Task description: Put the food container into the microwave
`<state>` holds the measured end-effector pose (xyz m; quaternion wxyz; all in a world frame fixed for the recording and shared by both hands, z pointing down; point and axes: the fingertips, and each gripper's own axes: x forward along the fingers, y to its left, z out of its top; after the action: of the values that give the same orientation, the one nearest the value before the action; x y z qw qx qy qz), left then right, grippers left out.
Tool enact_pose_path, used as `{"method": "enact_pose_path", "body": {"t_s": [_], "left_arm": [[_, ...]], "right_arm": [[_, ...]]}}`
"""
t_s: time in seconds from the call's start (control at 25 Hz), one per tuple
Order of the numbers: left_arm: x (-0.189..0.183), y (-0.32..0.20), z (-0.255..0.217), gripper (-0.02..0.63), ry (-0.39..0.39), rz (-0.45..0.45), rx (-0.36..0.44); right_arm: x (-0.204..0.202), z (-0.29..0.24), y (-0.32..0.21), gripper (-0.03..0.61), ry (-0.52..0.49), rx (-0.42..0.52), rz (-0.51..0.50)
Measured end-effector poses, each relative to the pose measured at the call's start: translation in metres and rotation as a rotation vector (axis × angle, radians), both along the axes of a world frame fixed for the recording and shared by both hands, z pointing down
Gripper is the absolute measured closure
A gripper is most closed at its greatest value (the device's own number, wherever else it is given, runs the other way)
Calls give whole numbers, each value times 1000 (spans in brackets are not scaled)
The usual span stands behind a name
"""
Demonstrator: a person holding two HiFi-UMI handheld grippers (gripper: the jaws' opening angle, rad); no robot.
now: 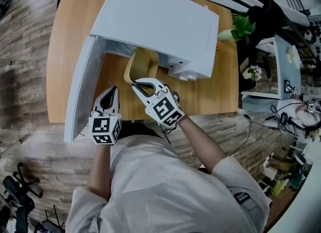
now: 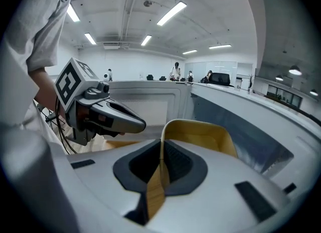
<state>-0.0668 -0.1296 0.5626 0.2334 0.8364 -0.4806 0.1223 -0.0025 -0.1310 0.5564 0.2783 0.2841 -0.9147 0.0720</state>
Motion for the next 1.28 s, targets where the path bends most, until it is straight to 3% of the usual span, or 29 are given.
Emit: {"method": "enact_pose_path", "body": {"t_s": [0.56,1.28], "left_arm": [[-6,-13,22,601,19,0,-34],[-6,-22,29,601,16,2,-38]], "right_arm": [[-3,37,-9,554,175,-23,-103],[-7,57,-9,552,277,3,-192]]}}
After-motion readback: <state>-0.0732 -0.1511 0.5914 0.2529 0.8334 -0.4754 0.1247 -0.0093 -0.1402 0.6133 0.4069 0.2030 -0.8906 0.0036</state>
